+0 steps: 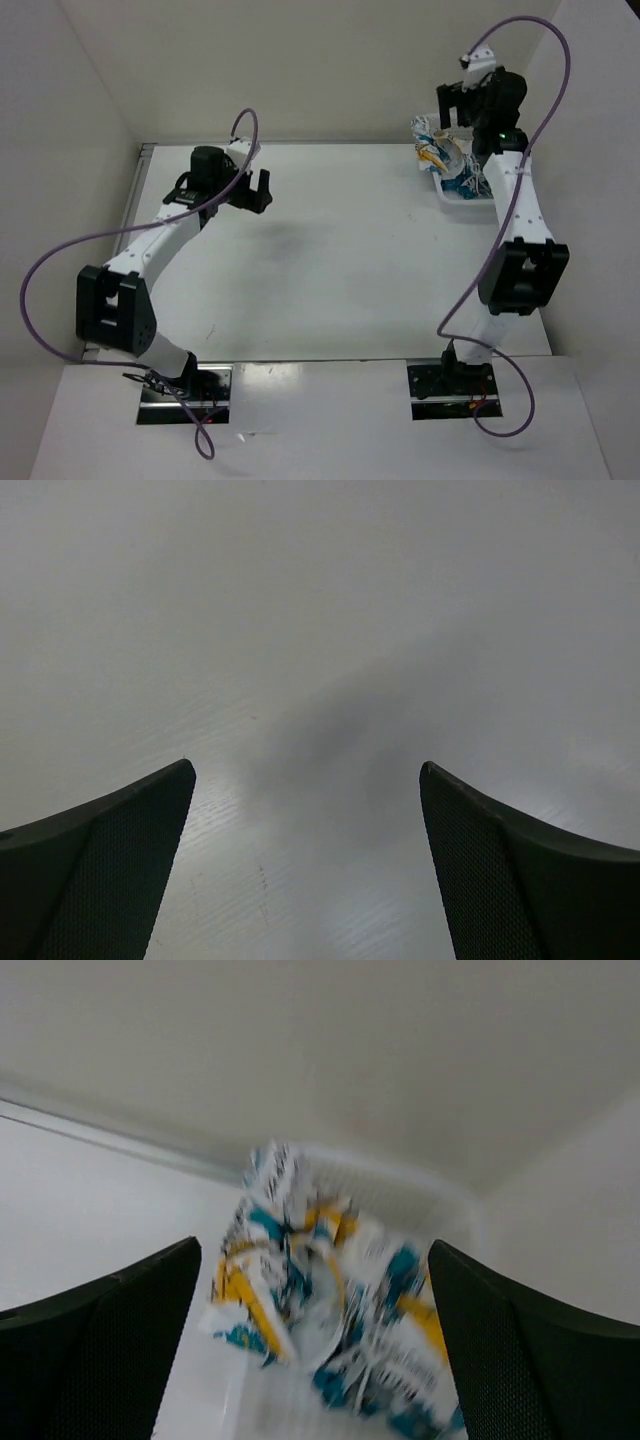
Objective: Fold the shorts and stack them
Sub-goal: Grab the shorts from the pile
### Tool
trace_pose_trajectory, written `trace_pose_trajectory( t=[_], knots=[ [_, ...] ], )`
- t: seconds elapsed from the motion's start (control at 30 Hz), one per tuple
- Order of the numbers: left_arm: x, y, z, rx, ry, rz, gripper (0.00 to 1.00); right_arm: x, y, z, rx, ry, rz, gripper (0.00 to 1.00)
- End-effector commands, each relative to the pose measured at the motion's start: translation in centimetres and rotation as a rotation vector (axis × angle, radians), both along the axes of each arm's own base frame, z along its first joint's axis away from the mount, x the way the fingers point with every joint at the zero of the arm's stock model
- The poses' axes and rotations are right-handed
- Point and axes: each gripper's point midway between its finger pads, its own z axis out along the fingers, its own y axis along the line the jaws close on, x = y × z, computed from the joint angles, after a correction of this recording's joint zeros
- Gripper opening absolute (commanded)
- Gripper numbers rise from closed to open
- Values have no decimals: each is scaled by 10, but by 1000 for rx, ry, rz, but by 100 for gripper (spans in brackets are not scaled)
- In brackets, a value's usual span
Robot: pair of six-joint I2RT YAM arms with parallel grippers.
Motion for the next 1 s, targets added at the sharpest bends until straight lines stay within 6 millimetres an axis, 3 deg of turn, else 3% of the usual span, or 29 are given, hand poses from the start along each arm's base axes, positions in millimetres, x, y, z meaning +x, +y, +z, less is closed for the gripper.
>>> trace_pose_trajectory(
  t=[0.0, 0.03, 0.2, 0.23, 0.27, 0.43, 0.5, 0.57, 0.6, 0.7, 0.77, 0.8, 0.87, 0.9, 0.97],
  knots=[
    [-7, 6, -26, 60, 226, 14, 100, 4, -60, -118, 448, 340, -317, 99],
    [-8, 2, -42, 59, 293, -5, 100, 12, -69, -119, 447, 325, -336, 99],
    [-23, -14, -45, -62, 379, -128, 100, 35, -102, -167, 497, 374, -434, 99],
    [-25, -16, -59, -65, 418, -134, 100, 43, -106, -193, 508, 418, -429, 99],
    [-25, -16, -63, -64, 428, -134, 100, 44, -110, -203, 514, 434, -433, 99],
    [-25, -18, -77, -69, 466, -141, 100, 43, -78, -262, 549, 585, -263, 99],
    [-22, -18, -78, -69, 467, -141, 100, 45, -74, -271, 579, 599, -253, 87],
    [-17, -19, -80, -69, 469, -140, 100, 50, -72, -275, 585, 596, -234, 62],
    [-18, -20, -79, -75, 470, -147, 100, 55, -73, -268, 581, 569, -228, 30],
    [-15, -21, -76, -76, 461, -148, 100, 68, -93, -230, 573, 455, -321, 0],
    [-17, -20, -69, -78, 438, -150, 100, 69, -100, -201, 555, 392, -346, 0],
    [-20, -20, -65, -78, 430, -150, 100, 67, -101, -166, 532, 330, -326, 0],
    [-18, -19, -56, -75, 399, -145, 100, 64, -92, -123, 516, 260, -282, 0],
    [-16, -19, -45, -78, 370, -147, 100, 54, -88, -77, 478, 177, -276, 0],
    [-6, -17, -21, -70, 304, -133, 100, 43, -72, -20, 398, 52, -241, 0]
  ],
)
